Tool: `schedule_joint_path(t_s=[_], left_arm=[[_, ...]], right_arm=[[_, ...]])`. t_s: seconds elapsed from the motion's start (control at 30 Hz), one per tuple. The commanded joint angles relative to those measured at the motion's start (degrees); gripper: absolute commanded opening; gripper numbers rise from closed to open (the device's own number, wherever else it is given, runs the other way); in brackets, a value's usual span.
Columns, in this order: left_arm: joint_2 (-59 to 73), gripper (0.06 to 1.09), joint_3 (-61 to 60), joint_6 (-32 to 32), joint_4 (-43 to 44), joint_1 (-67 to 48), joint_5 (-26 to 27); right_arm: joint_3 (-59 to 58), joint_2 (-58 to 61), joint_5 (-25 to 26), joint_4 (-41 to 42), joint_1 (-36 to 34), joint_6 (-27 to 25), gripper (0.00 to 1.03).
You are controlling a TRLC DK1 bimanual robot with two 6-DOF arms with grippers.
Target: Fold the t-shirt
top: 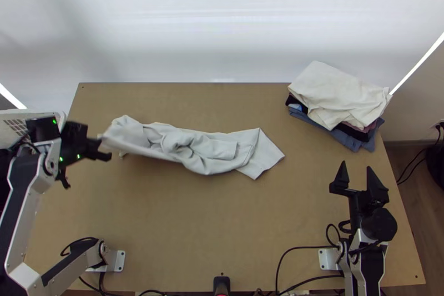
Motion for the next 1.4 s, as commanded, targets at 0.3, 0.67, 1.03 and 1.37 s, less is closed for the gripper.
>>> schedule_joint_path(t_s=[0.3,0.67,1.03,1.37], left_arm=[[-6.5,0.09,-4.6,-12.8,-4.7,0.1,-2.6],[-9.2,0.09,-3.3,-16.2,-9.1,0.1,-5.0],[-11.6,0.09,-7.2,-18.2,-6.0,0.1,-5.2],[-18.8,0.09,-12.2,-23.4,0.5,-1.2,-5.2]], right_arm=[[-0.6,-0.2,0.0,-0.5,5.7,1.3,0.99],[-0.6,-0.4,0.0,-0.5,10.6,7.7,0.99],[9.1,9.9,-0.2,-6.5,15.3,2.1,0.99],[37.1,41.7,-0.5,-24.6,23.2,6.0,0.98]])
